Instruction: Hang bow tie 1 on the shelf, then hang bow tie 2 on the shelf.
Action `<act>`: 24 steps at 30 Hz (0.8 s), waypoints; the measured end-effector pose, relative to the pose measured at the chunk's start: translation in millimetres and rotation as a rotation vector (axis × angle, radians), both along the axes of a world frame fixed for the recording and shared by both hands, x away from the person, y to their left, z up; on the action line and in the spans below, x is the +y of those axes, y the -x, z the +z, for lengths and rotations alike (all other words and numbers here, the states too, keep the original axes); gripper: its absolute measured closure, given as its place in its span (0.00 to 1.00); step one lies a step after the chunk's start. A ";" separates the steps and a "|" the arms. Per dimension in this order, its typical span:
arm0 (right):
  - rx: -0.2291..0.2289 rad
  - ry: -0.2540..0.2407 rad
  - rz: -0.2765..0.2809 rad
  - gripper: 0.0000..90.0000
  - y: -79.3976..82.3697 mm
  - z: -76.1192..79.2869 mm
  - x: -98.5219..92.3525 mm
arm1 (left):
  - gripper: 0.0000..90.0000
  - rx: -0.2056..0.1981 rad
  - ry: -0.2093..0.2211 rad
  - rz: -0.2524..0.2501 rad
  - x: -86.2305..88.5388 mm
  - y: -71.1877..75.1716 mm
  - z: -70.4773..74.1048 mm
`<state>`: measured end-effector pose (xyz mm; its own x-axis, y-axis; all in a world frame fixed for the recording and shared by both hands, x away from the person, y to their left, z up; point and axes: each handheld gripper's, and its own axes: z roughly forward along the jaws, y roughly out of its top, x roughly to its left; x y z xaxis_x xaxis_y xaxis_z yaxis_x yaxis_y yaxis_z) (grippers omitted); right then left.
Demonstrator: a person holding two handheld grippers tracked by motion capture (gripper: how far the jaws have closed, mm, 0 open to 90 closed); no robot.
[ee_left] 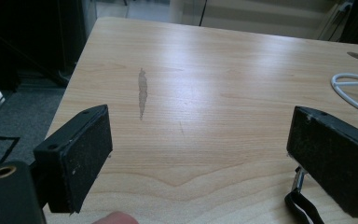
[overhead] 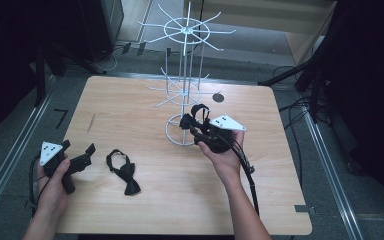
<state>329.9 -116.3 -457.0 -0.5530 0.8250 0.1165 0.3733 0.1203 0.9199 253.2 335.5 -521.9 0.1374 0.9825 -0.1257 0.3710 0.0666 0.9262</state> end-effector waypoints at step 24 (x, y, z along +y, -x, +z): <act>-0.040 -0.027 -0.005 0.33 58.7 10.2 -1.9 | 0.08 0.000 -0.016 0.006 -1.7 1.1 0.2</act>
